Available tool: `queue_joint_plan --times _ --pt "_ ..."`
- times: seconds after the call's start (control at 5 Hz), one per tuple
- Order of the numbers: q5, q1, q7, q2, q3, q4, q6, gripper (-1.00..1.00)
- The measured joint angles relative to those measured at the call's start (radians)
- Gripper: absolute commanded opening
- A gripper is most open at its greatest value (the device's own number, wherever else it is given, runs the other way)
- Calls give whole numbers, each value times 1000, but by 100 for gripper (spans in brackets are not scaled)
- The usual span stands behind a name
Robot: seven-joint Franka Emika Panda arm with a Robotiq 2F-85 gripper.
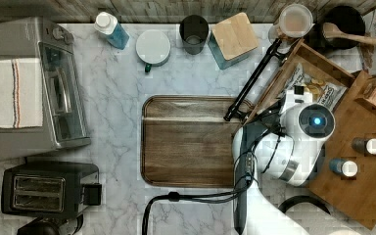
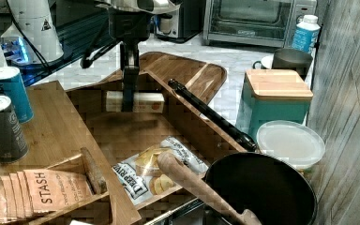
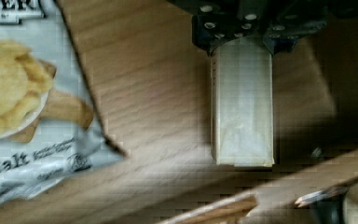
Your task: Pick up the butter.
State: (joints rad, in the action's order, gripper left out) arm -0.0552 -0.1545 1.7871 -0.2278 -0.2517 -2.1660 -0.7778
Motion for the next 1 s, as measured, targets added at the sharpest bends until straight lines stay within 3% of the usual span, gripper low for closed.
queue_joint_plan --times 0.4,0.6,1.0 --pt "-44 9 0 -3 -17 127 136 -100" --pt "-46 8 -111 5 -16 199 305 -100" --pt "-38 33 -619 188 28 141 352 -100"
